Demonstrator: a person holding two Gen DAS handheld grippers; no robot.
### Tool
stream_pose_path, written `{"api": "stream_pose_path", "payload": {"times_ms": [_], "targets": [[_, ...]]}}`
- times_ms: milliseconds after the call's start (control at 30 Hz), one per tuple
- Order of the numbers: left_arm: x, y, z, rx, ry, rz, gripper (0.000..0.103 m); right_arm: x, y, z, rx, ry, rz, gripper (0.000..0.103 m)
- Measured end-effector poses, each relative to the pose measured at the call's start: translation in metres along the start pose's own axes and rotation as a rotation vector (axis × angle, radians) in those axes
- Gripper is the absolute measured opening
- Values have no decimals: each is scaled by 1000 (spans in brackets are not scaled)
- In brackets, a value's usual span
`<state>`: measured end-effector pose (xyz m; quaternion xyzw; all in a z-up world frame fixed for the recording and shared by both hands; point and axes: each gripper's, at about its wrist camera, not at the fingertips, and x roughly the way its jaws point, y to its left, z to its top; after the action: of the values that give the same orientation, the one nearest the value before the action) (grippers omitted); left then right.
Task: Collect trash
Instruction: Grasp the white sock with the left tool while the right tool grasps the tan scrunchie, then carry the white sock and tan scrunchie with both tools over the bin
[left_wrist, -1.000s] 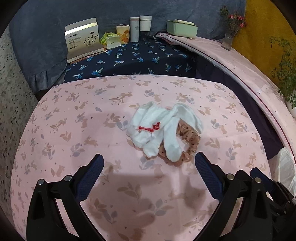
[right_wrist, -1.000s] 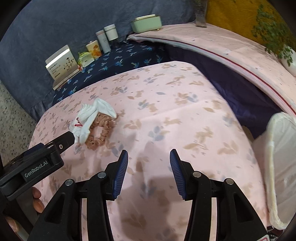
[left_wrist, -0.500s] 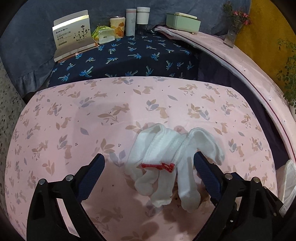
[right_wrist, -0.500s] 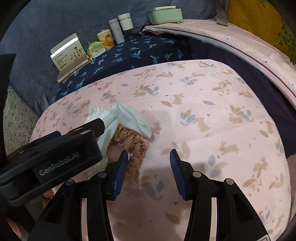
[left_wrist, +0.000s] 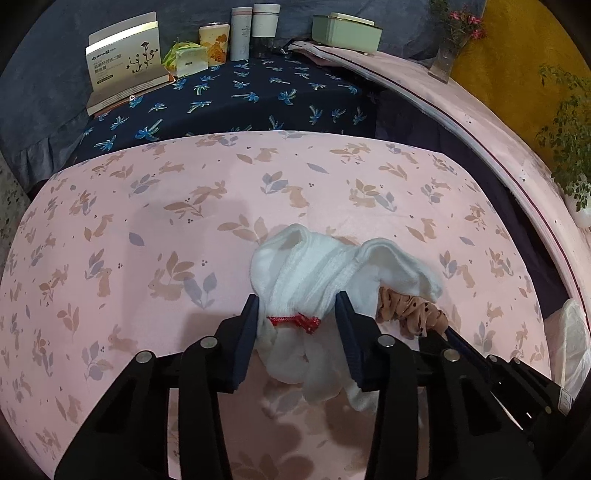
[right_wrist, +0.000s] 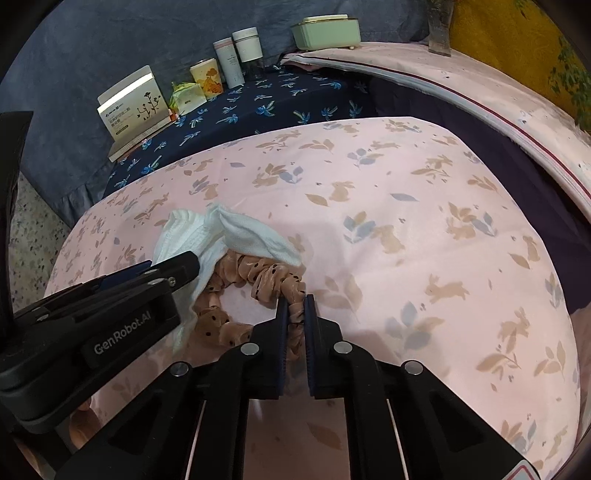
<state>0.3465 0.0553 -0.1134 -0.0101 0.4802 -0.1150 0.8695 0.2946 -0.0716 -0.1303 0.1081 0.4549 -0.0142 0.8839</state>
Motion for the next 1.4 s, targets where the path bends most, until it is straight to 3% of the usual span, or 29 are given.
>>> {"api": "stream_pose_path", "payload": {"times_ms": [67,600,933,1400], "targets": [[-2,-4,-7,1,14,-4,28,-6,-6,-7,9,-2,-2,8],[-45,-63,-82,34,49,-46,16,-84,-94,-83,149,-7,-102,7],[-79,-127,-112,128,31,-95,15,-144,-151,-106,239,-77,-150,7],[-112,-215,-125,267,-13,-150,15,-203,-216,-120,341,-171,-183,7]]}}
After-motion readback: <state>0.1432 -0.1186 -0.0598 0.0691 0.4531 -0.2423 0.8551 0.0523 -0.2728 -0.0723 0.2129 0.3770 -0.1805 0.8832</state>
